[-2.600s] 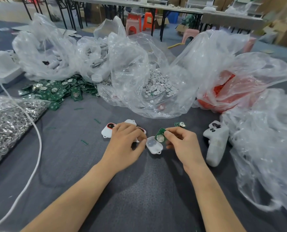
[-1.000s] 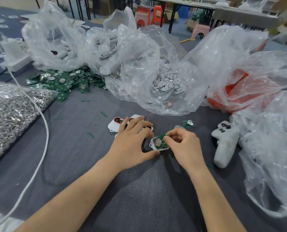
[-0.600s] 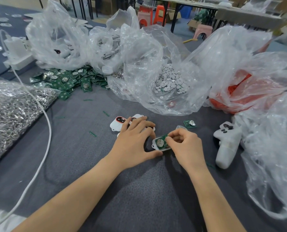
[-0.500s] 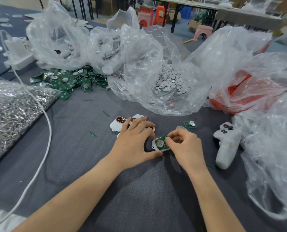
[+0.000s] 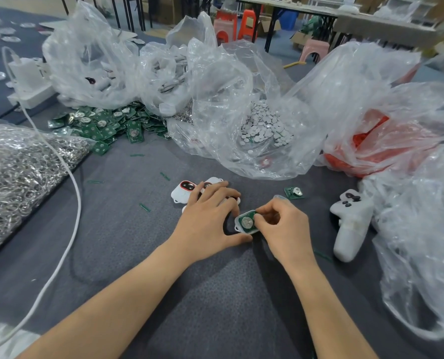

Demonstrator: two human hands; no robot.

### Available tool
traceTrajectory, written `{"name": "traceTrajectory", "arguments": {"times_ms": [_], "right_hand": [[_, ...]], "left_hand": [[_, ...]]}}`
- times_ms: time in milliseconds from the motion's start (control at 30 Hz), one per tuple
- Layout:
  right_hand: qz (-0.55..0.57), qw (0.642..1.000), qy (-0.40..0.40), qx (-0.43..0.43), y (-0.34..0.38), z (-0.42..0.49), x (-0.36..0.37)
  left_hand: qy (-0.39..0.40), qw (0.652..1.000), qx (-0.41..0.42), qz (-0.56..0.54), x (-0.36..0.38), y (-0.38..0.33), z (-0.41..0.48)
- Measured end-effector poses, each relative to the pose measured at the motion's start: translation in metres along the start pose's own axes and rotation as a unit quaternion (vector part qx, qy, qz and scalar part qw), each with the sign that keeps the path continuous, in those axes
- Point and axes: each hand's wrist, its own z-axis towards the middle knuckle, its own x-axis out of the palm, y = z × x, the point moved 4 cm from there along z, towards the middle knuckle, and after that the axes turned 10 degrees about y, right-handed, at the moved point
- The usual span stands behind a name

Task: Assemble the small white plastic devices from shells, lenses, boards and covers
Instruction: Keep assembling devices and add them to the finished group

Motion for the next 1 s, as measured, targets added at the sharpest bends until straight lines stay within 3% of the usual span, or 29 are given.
{"name": "traceTrajectory", "arguments": {"times_ms": [633,833,1000], "right_hand": [[-0.025,0.999,-0.019,-0.017,0.000,0.001,0.002],[0.033,0.999,0.007,0.014,-0.007,0.003,0.003],[0.146,0.989,0.033,0.015,-0.007,0.004,0.000]], "left_hand": [[-0.002,1.000,0.012,-0.010,-0.005,-0.007,0.001],[-0.002,1.000,0.005,-0.004,-0.005,-0.009,0.001],[-0.029,0.999,0.020,-0.019,-0.009,-0.013,0.000]]}}
